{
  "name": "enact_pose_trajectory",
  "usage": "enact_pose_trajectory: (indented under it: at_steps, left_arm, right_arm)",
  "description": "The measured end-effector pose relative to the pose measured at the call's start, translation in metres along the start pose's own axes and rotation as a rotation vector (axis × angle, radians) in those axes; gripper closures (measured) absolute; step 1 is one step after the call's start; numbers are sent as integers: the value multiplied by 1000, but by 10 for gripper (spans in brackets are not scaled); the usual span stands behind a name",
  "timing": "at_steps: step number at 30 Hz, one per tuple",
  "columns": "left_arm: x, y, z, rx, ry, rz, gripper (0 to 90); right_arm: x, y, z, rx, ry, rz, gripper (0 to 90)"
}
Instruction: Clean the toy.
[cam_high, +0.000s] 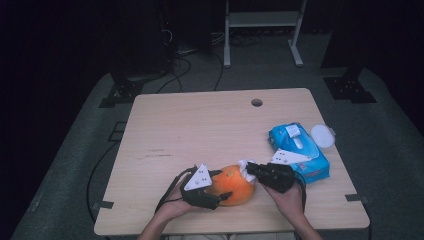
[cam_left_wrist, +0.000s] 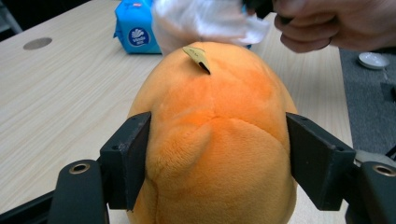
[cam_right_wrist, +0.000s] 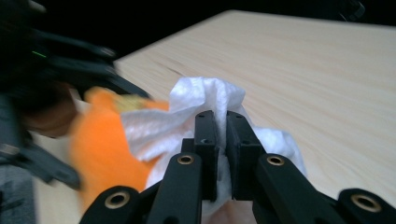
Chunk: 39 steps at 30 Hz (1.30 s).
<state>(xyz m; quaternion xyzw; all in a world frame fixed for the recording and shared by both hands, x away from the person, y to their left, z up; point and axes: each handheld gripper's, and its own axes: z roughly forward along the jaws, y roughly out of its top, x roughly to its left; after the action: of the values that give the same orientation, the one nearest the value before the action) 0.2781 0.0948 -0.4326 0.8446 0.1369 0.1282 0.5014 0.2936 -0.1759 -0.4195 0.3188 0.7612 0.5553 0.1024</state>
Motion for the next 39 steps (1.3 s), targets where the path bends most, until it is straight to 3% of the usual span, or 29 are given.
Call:
enact_pose_trajectory:
  at_steps: [3, 5, 9, 11, 16, 18, 21, 25, 28, 31, 34, 39]
  left_arm:
    - [0, 0, -1, 9, 2, 16, 306]
    - [0, 0, -1, 10, 1, 17, 316]
    - [4, -4, -4, 6, -7, 14, 317]
    - [6, -5, -5, 10, -8, 11, 317]
    - [12, -9, -9, 23, 2, 3, 319]
    - [14, -9, -10, 28, 0, 1, 319]
    - [12, -9, -10, 37, 5, 6, 320]
    - [12, -9, -10, 36, 3, 6, 321]
    - [11, -10, -9, 37, -3, 12, 323]
    - [11, -11, -8, 32, -6, 15, 323]
    - [10, -10, -8, 34, -9, 18, 322]
    - [9, -10, -8, 35, -14, 25, 322]
  right_arm:
    - [4, 2, 1, 2, 1, -27, 829]
    - [-4, -2, 2, 9, -1, 2, 830]
    - [-24, -15, 3, 67, -81, 48, 831]
    - [-28, -19, 4, 71, -72, 77, 832]
    - [-11, -6, 1, 13, -11, 36, 831]
    - [-8, -6, 1, 16, -7, 23, 832]
    - [-17, -16, 4, 39, -14, 79, 832]
    - [-24, -21, 6, 63, -29, 116, 832]
    - [-19, -16, 3, 46, -30, 107, 832]
    - [-9, -8, 0, 3, 2, 62, 832]
    - [-7, -7, 2, 20, -3, 36, 832]
    - [-28, -24, 7, 71, -32, 141, 832]
